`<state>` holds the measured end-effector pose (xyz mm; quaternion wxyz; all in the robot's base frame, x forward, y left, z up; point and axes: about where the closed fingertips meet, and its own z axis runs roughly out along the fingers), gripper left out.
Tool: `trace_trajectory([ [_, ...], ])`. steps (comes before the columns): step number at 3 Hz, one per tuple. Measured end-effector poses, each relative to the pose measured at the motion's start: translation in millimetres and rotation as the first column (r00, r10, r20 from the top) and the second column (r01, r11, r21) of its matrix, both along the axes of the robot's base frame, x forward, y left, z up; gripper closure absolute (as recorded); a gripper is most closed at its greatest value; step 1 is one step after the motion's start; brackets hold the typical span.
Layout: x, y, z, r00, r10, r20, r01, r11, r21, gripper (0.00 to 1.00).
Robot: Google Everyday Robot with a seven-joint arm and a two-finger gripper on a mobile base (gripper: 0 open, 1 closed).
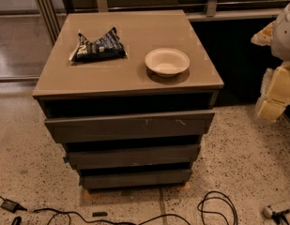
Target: Open top drawer
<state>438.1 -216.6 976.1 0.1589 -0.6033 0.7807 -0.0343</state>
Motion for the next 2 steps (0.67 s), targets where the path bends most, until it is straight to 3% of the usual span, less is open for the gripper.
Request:
trace_trajectory([
  [1,2.2,7.2,-6.6,0.9999,0.007,0.008,-0.007,1.0,-0.001,0.0],
  [2,2.3,17.2,-28.6,0.999,0.037,0.026,-0.038,0.998,0.049,0.0],
])
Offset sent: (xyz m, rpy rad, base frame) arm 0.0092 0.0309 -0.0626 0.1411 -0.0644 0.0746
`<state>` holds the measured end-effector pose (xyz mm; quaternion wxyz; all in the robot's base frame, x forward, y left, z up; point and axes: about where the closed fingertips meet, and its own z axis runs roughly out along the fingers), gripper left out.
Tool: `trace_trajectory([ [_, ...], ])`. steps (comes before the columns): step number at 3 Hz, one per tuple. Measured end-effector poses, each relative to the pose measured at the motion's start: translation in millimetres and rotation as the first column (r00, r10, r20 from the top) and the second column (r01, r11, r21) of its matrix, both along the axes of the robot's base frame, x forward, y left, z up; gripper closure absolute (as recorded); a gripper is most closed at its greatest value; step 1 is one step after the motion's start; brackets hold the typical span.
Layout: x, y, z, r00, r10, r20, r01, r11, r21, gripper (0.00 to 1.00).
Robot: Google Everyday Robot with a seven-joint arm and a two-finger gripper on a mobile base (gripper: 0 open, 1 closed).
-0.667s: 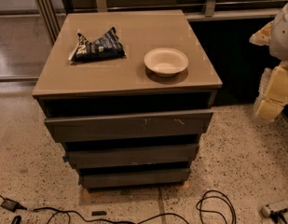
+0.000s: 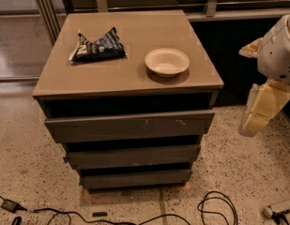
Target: Open top drawer
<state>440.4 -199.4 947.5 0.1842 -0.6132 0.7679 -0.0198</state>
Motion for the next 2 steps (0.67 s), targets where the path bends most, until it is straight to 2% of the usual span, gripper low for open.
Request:
trace_trajectory([
  [1,-4.9,6.8,-28.2,0.9984,0.034,0.044,-0.038,0.995,0.092,0.0],
  [2,-0.5,15.5,-53.1,0.9868,0.072,0.145,-0.099,0.977,0.191,0.0],
])
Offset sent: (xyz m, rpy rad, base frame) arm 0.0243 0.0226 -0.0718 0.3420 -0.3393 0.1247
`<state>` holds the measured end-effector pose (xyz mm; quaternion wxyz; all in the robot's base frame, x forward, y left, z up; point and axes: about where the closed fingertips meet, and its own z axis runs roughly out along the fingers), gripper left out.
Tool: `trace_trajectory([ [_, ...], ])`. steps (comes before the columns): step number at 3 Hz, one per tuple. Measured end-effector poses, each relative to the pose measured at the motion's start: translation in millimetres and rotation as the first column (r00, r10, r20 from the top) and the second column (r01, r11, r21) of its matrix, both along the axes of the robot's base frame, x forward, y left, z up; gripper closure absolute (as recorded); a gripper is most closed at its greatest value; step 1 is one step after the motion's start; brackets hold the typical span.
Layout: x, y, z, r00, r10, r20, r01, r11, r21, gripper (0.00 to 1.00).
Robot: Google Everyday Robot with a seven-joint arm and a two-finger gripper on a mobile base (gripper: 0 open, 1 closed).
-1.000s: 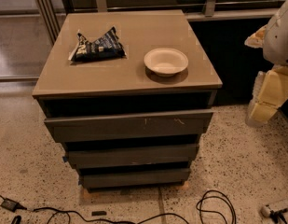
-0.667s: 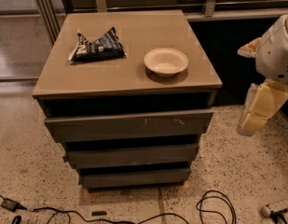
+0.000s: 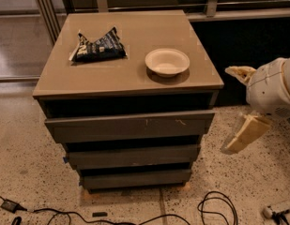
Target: Open top drawer
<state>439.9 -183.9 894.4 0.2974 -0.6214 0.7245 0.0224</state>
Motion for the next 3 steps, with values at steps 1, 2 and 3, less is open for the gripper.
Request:
trace_trajectory([
  [1,17.1,17.8,-23.6,0.9981,0.019,0.059,-0.021,1.0,0.024,0.0],
  [2,22.7,17.9,-23.0,0.9966,0.007,0.082,-0.009,1.0,0.024,0.0],
  [3,21.3,15.0,-16.3,0.996,-0.006,0.089,0.004,1.0,0.017,0.0],
])
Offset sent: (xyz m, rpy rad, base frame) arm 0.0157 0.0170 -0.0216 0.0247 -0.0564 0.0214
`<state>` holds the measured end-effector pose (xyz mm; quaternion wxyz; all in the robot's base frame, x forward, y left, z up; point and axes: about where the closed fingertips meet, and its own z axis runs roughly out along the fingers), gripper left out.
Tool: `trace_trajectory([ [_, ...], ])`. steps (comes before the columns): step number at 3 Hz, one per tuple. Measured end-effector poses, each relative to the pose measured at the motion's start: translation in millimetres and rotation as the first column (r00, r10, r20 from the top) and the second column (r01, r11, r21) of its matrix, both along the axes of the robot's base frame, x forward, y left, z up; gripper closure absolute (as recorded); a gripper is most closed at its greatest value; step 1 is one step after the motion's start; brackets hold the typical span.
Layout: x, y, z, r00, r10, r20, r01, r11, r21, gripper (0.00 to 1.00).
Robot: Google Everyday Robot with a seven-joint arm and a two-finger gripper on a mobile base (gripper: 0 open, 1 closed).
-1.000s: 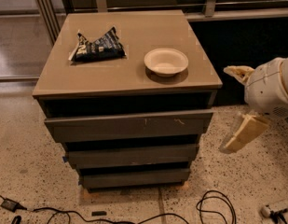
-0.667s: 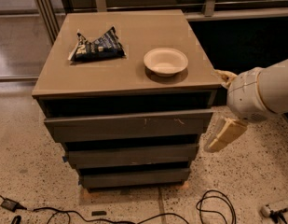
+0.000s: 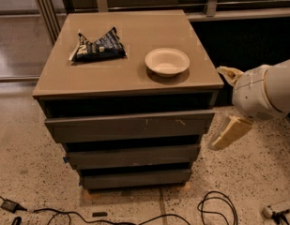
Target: Open top drawer
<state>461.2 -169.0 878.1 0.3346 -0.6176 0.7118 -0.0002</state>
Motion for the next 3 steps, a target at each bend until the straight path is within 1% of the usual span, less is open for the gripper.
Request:
trace_trajectory([
  [1,5.9,9.0,-6.7,0.9998,0.012,-0.014,-0.012,0.999,0.031,0.0],
  [2,14.5,21.2,-24.2,0.9985,0.034,-0.043,-0.032,0.998,0.057,0.0],
  [3,25.0,30.5,-54.2,0.9934,0.052,-0.103,-0.042,0.994,0.099,0.0],
])
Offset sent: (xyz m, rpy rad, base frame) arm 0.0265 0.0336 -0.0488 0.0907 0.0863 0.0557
